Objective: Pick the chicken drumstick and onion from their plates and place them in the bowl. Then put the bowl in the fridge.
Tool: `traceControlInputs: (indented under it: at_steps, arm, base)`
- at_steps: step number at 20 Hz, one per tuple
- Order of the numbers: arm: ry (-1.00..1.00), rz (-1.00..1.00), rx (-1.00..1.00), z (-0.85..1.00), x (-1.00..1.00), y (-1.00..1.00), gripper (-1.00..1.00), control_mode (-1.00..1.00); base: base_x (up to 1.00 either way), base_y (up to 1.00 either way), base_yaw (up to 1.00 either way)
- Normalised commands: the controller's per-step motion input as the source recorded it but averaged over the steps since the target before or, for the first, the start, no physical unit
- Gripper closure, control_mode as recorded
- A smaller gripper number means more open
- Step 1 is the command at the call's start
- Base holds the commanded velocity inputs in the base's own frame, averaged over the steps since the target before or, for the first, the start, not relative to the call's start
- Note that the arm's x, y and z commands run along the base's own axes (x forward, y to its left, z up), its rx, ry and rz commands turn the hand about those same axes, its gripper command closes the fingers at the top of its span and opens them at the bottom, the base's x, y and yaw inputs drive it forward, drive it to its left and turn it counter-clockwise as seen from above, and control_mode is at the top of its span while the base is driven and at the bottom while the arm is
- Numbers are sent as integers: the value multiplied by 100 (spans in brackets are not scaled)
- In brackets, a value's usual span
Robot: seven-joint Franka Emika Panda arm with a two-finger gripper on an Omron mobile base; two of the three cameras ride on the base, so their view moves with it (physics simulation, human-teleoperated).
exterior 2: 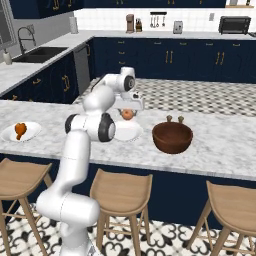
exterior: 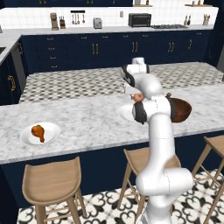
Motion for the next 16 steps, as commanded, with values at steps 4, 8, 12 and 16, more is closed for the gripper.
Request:
traceControlInputs:
  at_steps: [4,8,12,16]
  arm:
    - [-47,0,0,59,-100,-76,100,-100]
    - [-40,0,0,65,-100,-61,100,-100]
    - [-1,-4,1,54,-89,-82,100,-100]
    - [10,-5,1,-1,-40,-78,100,-100]
  base:
    - [0,0,0]
    - [0,0,0]
    - [0,0,0]
    - [0,0,0]
